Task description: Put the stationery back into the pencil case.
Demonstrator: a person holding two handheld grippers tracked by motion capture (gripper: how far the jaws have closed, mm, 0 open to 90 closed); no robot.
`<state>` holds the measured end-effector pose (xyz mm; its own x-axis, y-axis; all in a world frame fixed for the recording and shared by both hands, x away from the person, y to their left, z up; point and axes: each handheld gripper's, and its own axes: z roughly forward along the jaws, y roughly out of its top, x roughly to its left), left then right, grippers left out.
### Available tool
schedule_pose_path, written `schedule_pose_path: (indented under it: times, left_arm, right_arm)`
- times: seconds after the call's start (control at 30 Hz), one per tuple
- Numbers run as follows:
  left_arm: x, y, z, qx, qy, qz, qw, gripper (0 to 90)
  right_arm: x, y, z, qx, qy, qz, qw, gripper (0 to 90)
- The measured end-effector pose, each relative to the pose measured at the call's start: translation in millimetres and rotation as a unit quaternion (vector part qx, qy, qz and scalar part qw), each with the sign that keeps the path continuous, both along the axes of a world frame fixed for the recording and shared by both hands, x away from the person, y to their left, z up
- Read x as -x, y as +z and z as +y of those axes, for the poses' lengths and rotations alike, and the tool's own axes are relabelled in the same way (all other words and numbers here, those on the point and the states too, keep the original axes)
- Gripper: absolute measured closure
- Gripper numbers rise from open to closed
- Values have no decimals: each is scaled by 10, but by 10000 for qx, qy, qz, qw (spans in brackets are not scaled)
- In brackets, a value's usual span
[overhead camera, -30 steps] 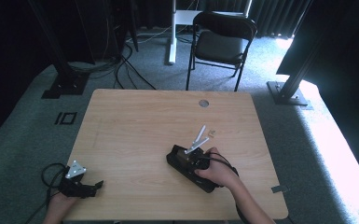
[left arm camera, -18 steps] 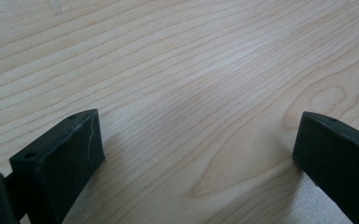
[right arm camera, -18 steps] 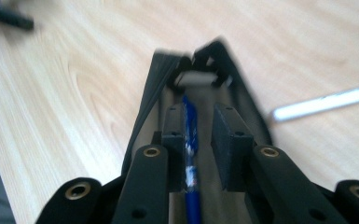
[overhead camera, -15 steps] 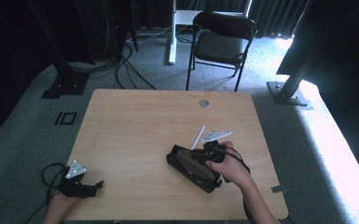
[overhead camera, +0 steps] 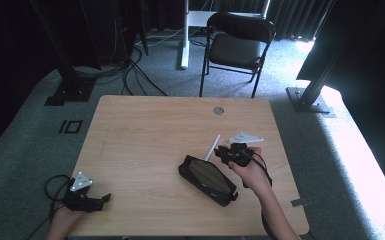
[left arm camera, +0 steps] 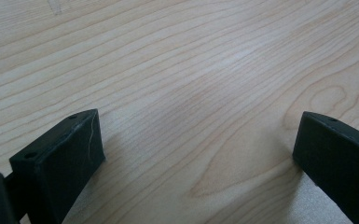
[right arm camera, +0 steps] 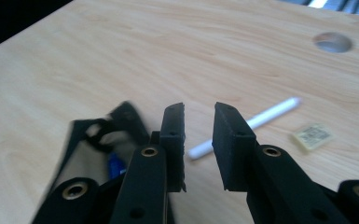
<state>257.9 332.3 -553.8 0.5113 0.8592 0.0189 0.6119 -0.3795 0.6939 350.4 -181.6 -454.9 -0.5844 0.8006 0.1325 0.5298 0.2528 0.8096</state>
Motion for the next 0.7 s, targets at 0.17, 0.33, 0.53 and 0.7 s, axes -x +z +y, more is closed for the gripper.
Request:
schedule_pose_path:
  times: [0.17,0.33,0.53,0.7]
  left_arm:
    - [0,0,0,0,1,0,10000,19]
    - [0,0,0,0,1,0,10000,20]
    - [0,0,-1,2,2,0,10000,20]
    - [0,0,-1,2,1,0,10000,20]
  right_arm:
    - [-131,-88,-67,-57,-237,88,9997,731]
    - [-256,-160,-140,4,-599,98,9982,725]
    - [-426,-250,-209,-49,-979,127,9951,708]
    - [-578,-358,-245,32,-1306,270,9911,675]
